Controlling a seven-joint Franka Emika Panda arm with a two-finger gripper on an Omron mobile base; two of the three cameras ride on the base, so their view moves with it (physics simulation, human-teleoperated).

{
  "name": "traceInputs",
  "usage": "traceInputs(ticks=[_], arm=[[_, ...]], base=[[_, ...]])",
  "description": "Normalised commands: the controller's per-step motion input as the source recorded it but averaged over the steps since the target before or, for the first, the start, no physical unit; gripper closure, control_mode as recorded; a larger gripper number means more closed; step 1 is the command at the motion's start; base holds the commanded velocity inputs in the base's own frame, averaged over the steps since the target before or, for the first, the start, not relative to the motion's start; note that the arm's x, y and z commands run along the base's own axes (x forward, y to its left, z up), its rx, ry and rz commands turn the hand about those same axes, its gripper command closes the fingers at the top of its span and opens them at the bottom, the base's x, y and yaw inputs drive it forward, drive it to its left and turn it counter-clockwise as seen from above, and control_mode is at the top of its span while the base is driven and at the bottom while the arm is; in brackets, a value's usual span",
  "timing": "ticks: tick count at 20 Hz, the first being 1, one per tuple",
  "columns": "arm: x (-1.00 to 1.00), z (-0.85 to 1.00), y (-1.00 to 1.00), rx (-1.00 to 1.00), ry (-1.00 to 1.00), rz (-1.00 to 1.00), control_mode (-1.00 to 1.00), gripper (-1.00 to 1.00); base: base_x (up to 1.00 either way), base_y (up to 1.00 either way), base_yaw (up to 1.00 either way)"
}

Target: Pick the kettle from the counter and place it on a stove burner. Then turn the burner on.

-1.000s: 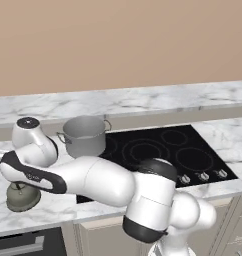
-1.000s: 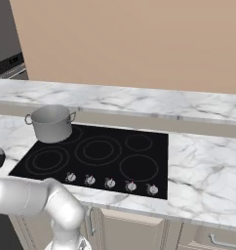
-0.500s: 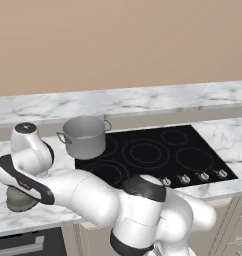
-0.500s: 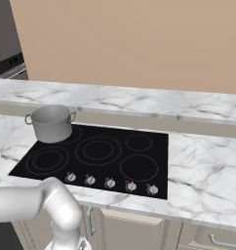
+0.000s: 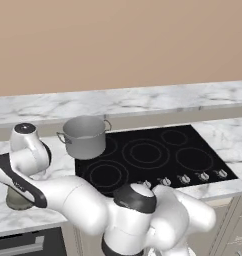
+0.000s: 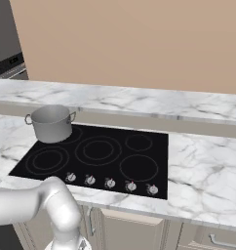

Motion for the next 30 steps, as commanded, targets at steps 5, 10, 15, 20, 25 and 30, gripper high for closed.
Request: traceInputs(ticks=[5, 10, 15, 20, 25, 30], arm=[[-0.13, 0.39, 0.00, 0.00, 0.00, -0.02, -1.00, 1.00], [-0.25, 0.51, -0.14, 0.00, 0.00, -0.07, -1.00, 1.00], [-0.23, 0.05, -0.67, 0.00, 0.00, -0.10, -1.00, 1.00], [-0.02, 0.00, -0.98, 0.00, 0.00, -0.11, -1.00, 1.00], [-0.07, 0.01, -0.85, 0.01, 0.00, -0.09, -1.00, 1.00], [-0.33, 0.00, -0.52, 0.00, 0.00, -0.01, -1.00, 1.00]], base=[[0.00, 0.00, 0.00], [0.00, 0.00, 0.00], [0.00, 0.00, 0.00], [0.00, 0.00, 0.00], [0.00, 0.00, 0.00], [0.00, 0.00, 0.00]])
